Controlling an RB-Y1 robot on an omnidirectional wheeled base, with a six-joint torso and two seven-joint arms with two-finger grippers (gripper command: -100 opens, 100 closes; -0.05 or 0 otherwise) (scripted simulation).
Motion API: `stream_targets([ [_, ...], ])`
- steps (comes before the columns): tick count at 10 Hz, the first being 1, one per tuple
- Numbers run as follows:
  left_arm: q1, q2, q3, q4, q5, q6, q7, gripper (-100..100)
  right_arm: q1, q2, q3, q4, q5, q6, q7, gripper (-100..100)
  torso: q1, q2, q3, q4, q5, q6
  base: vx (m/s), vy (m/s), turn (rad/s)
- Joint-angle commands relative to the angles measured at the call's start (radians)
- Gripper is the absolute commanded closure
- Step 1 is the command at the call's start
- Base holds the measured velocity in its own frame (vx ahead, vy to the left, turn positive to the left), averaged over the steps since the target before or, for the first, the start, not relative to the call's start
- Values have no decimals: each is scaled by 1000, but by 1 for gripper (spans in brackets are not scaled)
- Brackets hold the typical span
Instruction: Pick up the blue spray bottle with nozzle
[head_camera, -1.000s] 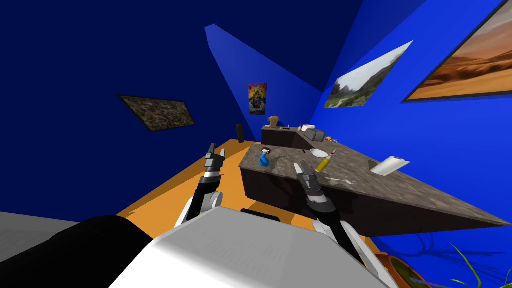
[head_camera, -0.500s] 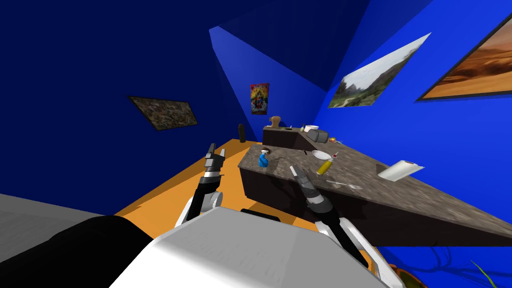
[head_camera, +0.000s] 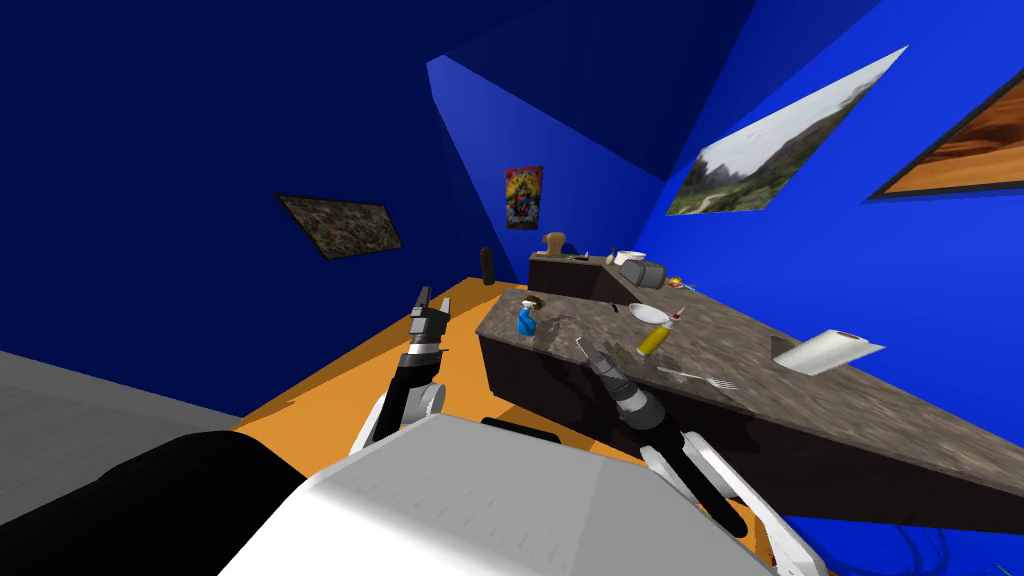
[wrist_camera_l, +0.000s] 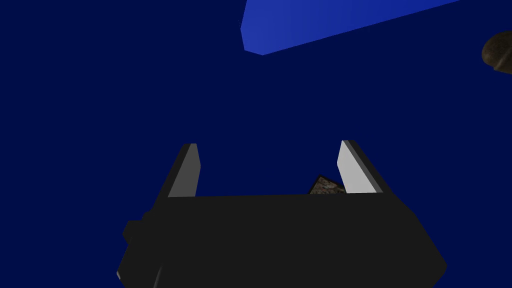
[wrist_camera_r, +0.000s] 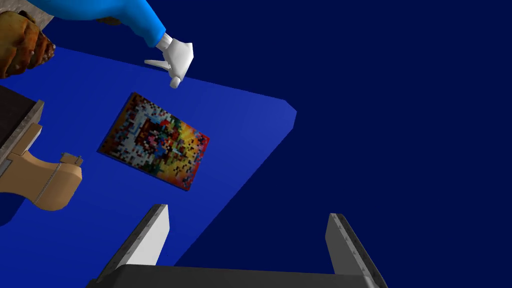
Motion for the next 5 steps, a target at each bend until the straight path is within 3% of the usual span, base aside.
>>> stream_targets([
  [1, 0, 0, 0, 0, 0, 0, 0, 0, -15, -50, 8, 24, 29, -11, -8, -100, 0, 0, 0, 0, 0, 0, 20, -44, 115],
  [5, 0, 0, 0, 0, 0, 0, 0, 0, -36, -151, 26, 67, 78, -33, -16, -100, 1, 0, 0, 0, 0, 0, 14, -35, 94],
])
